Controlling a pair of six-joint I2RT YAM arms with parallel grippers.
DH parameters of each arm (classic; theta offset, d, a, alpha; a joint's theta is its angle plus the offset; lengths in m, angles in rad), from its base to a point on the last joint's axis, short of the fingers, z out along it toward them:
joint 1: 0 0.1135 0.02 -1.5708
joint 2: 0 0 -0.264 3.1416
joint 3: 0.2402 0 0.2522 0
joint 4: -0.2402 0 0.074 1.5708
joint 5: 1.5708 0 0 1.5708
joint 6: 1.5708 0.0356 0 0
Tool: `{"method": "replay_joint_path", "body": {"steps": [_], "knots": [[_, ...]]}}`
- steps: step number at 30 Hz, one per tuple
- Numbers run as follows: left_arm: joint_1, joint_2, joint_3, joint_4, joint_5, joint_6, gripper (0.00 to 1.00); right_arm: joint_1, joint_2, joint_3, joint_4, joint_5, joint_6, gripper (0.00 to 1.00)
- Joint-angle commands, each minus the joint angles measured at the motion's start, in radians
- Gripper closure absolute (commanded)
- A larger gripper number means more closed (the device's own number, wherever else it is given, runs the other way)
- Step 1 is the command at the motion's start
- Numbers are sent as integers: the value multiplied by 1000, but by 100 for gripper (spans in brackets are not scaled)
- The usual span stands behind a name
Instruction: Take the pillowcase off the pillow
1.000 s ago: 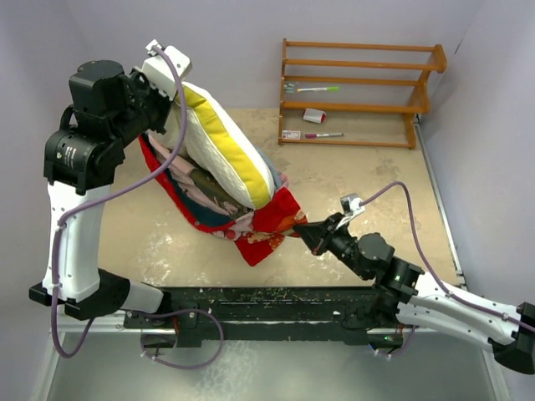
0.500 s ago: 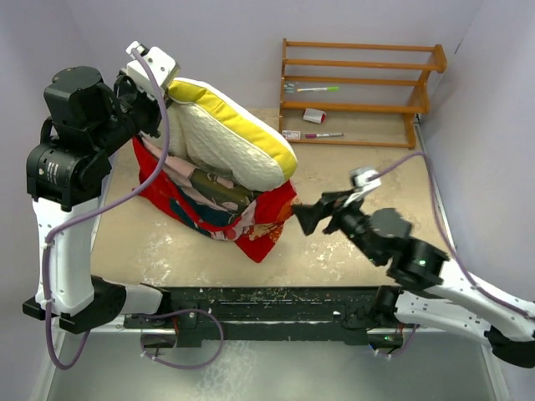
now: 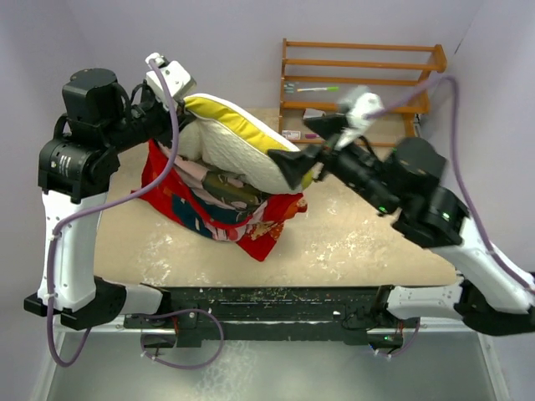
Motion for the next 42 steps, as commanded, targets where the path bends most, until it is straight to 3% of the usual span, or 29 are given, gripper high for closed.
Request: {"method": "replay_joint_path", "body": {"steps": [1, 5, 8, 14, 23, 30, 33, 35, 42], "knots": [[5, -15, -9, 64, 185, -22, 100, 4, 177, 168, -150, -132, -125, 0], [3, 7, -9, 27, 272, -32, 100, 5, 343, 296, -209, -195, -151, 0], [3, 16, -7, 13, 331, -39, 100, 5, 399, 298, -245, -189, -157, 0], [3, -1, -13, -19, 340, 17, 100, -46, 341, 201, -180, -113, -211, 0], [5, -48, -82, -10, 334, 67, 100, -52, 297, 304, -193, -173, -284, 0], [5, -62, -92, -1, 327, 75, 100, -52, 388, 276, -248, -397, -276, 0], [4, -68, -92, -2, 330, 79, 100, -52, 443, 285, -250, -343, -293, 0], [4, -73, -86, -7, 331, 84, 100, -52, 466, 288, -224, -224, -312, 0], [3, -89, -65, -36, 340, 105, 100, -53, 438, 246, -105, -8, -384, 2]]}}
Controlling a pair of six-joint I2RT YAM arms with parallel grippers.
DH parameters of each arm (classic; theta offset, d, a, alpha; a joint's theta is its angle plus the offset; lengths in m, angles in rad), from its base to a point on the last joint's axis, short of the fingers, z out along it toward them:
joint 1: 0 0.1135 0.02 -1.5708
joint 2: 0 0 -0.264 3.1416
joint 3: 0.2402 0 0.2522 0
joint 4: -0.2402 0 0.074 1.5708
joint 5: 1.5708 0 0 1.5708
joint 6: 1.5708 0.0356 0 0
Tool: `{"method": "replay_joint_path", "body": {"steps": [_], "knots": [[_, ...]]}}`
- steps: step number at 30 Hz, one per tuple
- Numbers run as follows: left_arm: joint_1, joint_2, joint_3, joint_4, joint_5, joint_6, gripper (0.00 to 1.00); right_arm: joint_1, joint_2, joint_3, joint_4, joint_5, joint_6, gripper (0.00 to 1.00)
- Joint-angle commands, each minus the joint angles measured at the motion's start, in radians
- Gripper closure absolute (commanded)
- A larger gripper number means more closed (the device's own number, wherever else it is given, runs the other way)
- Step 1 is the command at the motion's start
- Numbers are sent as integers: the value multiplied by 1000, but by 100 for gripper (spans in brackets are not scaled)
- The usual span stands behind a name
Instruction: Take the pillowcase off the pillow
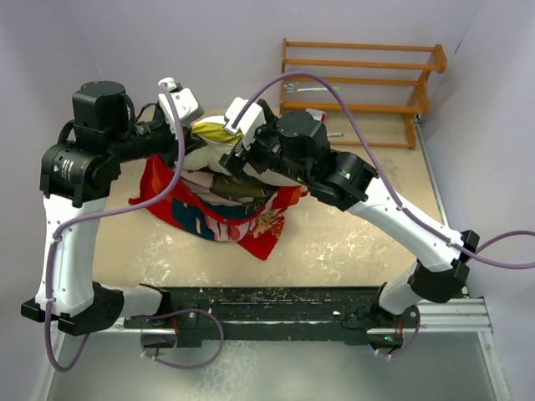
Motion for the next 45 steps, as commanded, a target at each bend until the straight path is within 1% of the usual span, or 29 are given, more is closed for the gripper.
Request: {"method": "replay_joint_path", "body": {"steps": [1, 4, 6, 11, 15, 18, 21, 22, 23, 24, 25, 26, 27, 28, 30, 31, 33, 36, 39, 43, 45], "knots": [[-2, -52, 37, 69, 89, 17, 100, -7, -54, -17, 72, 178, -59, 2], [-2, -57, 35, 58, 89, 28, 100, -12, -117, -27, 120, 126, -62, 0], [-2, -60, 37, 57, 85, 33, 100, -19, -126, -6, 90, 72, -70, 0], [-2, -63, 43, 66, 86, 26, 100, -20, -58, 57, -65, -38, -79, 0], [-1, -66, 52, 66, 94, 21, 100, -20, -11, 53, -119, -140, -67, 0], [-2, -68, 59, 73, 100, 17, 100, -20, 52, 90, -159, -208, -58, 0], [-2, -60, 73, 76, 108, 0, 100, -18, 118, 143, -167, -229, -58, 5], [-1, -58, 75, 77, 109, -7, 100, -17, 130, 147, -156, -221, -51, 9], [-1, -58, 75, 81, 108, -14, 100, -18, 130, 137, -150, -229, -21, 16], [-1, -60, 72, 89, 99, -25, 97, -28, 122, 122, -127, -223, 2, 27], [-1, -62, 68, 93, 91, -32, 81, -48, 103, 99, -76, -212, 39, 43], [-2, -67, 59, 92, 76, -33, 50, -77, 75, 67, -32, -198, 82, 75], [-1, -68, 50, 91, 53, -37, 19, -109, 35, 20, 18, -187, 122, 98], [-2, -69, 41, 87, 20, -38, 1, -144, -19, -37, 76, -186, 155, 100], [-2, -66, 29, 69, -39, -33, 0, -204, -150, -201, 202, -217, 197, 100], [-1, -68, 14, 65, -65, -28, 0, -235, -246, -283, 262, -240, 221, 100], [-1, -89, -32, 82, -120, -19, 0, -312, -386, -482, 387, -326, 288, 100], [1, -116, -109, 94, -164, 7, 0, -418, -550, -680, 525, -401, 342, 100], [0, -139, -202, 83, -207, 53, 0, -504, -638, -790, 587, -482, 375, 100], [3, -180, -406, 158, -338, 134, 0, -526, -686, -846, 619, -556, 368, 100], [10, -187, -474, 206, -362, 166, 0, -526, -690, -850, 625, -607, 361, 100]]}}
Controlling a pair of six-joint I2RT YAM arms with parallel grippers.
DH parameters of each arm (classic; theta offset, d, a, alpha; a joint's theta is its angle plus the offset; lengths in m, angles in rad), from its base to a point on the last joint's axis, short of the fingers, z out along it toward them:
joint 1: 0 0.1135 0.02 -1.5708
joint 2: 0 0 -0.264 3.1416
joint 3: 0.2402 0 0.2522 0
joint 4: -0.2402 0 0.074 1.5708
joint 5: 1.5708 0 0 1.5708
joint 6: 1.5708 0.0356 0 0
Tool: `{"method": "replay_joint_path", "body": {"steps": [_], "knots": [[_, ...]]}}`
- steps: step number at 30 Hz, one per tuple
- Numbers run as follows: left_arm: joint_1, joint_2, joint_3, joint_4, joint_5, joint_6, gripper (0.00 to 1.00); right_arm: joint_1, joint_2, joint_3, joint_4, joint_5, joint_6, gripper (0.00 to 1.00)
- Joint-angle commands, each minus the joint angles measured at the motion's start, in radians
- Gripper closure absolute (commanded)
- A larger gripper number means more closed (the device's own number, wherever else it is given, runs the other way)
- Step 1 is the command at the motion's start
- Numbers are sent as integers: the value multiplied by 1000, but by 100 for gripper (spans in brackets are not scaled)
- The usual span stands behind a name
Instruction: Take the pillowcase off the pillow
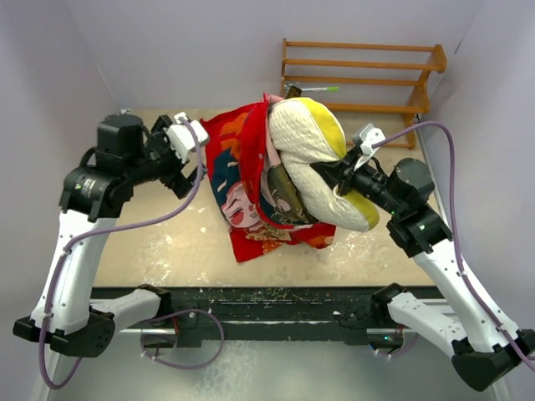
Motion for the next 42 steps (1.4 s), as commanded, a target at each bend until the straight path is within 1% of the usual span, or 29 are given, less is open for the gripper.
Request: {"method": "replay_joint_path", "body": {"steps": [1, 4, 6, 8, 10, 12, 14, 16, 19, 22, 24, 25, 26, 27, 28, 29, 30, 31, 34, 38, 40, 42], "knots": [[16, -9, -126, 131, -112, 96, 0, 2, -10, 7, 213, -191, 21, 100], [46, 23, -131, 164, -33, 79, 0, 2, -7, 20, 223, -241, -26, 100], [61, 46, -137, 200, 13, 70, 0, 2, -3, 35, 274, -261, -85, 100], [88, 73, -124, 222, 53, 68, 0, 1, -3, 52, 289, -299, -150, 100], [136, 105, -88, 224, 125, 68, 0, 2, -16, 59, 311, -303, -220, 100], [195, 131, -54, 214, 203, 90, 0, 2, -31, 60, 335, -275, -241, 100], [240, 142, -39, 178, 284, 149, 0, 1, -31, 74, 325, -297, -231, 100], [245, 135, -52, 129, 328, 238, 0, 2, -29, 84, 336, -328, -225, 100], [245, 113, -94, 105, 352, 294, 0, 2, -25, 76, 373, -390, -185, 100], [245, 124, -102, 3, 402, 365, 0, 2, -25, 54, 409, -439, -152, 100], [245, 127, -129, -17, 399, 387, 2, 2, -28, 39, 418, -453, -138, 100], [245, 125, -146, 4, 382, 391, 6, 2, -31, 26, 421, -450, -134, 100], [245, 122, -161, 19, 355, 395, 12, 2, -39, 13, 429, -440, -130, 100], [246, 120, -172, 26, 320, 402, 21, 2, -47, 1, 439, -427, -126, 100], [247, 121, -180, 27, 298, 411, 35, 2, -59, -10, 446, -408, -122, 100], [248, 123, -182, 25, 281, 422, 58, 2, -73, -13, 451, -381, -119, 100], [248, 125, -179, 27, 254, 422, 85, 2, -83, -40, 462, -355, -110, 100], [251, 123, -176, 41, 228, 405, 100, 2, -89, -55, 476, -330, -99, 100], [275, 99, -175, 130, 159, 354, 100, 2, -92, -79, 513, -237, -66, 100], [284, 49, -171, 287, 39, 340, 100, 2, -75, -122, 605, -125, 11, 100], [285, 37, -144, 391, -40, 325, 100, 2, -65, -160, 687, -67, 60, 100], [285, 51, -85, 492, -121, 304, 100, 2, -53, -194, 745, 14, 104, 100]]}}
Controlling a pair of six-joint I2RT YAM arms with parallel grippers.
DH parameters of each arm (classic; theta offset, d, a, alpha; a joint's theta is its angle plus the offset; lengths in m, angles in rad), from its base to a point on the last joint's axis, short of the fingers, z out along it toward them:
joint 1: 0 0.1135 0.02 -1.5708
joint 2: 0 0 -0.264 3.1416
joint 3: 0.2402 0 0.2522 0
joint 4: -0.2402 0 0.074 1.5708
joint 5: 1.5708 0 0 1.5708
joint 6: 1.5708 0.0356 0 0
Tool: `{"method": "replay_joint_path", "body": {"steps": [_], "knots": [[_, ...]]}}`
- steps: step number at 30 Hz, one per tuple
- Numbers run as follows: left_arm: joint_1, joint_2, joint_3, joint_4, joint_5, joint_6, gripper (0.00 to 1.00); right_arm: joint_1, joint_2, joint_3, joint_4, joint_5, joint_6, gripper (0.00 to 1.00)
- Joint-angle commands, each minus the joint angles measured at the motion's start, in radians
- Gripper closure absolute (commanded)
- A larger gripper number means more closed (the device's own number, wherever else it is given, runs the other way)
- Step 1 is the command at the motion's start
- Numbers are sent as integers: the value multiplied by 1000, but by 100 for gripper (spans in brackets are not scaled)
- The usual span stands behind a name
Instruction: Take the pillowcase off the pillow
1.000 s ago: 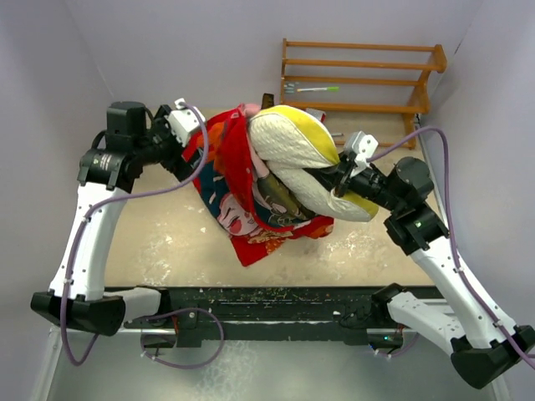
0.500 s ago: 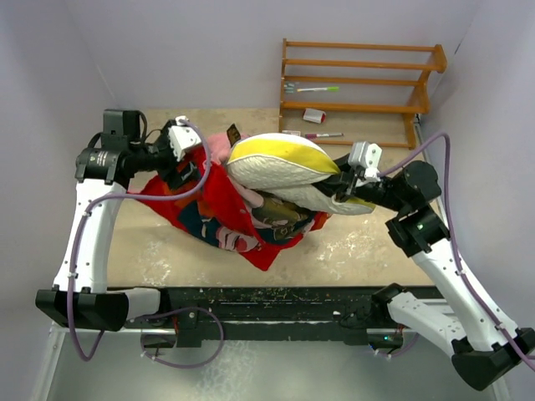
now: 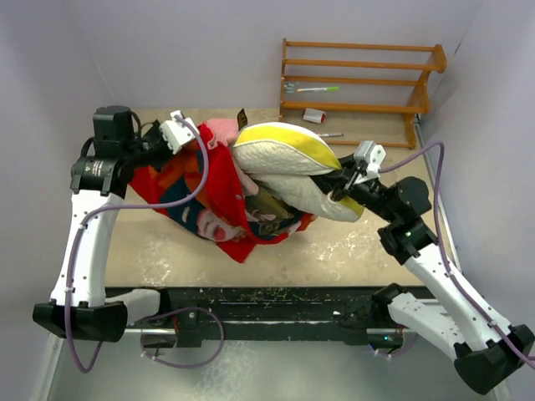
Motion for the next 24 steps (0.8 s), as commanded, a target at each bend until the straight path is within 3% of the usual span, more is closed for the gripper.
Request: {"method": "replay_joint_path", "body": {"steps": [1, 4, 7, 10, 14, 20, 24], "knots": [[39, -10, 146, 338, -301, -30, 100, -5, -9, -33, 358, 245, 127, 100], [38, 28, 269, 260, -258, -55, 100, -5, 12, -100, 366, 295, 170, 100], [38, 26, 284, 129, -125, -75, 100, -5, -3, -229, 376, 251, 209, 72], [34, -17, 175, 75, -28, -69, 100, -4, -34, -305, 283, 184, 176, 39], [-3, -87, 25, 41, -7, -14, 100, -4, -112, -298, 62, 171, 48, 18], [-110, -108, -21, -1, -56, -31, 100, -4, -137, -104, -216, 114, -70, 1], [-133, -91, 7, 8, -48, -81, 100, -4, -109, -27, -279, 43, -72, 0]]}}
